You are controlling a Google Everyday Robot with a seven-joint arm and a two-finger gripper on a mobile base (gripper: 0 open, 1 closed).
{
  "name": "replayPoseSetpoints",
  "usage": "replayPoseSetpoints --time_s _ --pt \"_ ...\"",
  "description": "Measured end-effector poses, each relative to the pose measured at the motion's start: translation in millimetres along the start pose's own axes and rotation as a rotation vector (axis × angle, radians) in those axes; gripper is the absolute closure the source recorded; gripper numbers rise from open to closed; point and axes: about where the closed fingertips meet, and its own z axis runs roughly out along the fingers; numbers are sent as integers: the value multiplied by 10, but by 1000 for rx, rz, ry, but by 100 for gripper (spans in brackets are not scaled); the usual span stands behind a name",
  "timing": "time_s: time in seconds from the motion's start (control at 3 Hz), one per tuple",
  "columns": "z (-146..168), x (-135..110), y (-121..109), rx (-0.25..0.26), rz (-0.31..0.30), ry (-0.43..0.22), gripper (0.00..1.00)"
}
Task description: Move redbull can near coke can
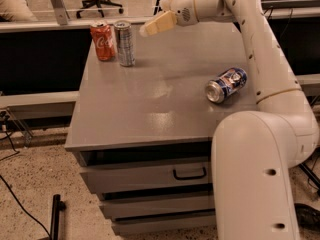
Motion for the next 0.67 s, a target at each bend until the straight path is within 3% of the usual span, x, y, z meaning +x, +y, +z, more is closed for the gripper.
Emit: replayPoseSetpoints --time_s 0.33,0.67 --pt "-221 30 18 15 44 25 0" --pt "-231 33 19 15 47 26 0"
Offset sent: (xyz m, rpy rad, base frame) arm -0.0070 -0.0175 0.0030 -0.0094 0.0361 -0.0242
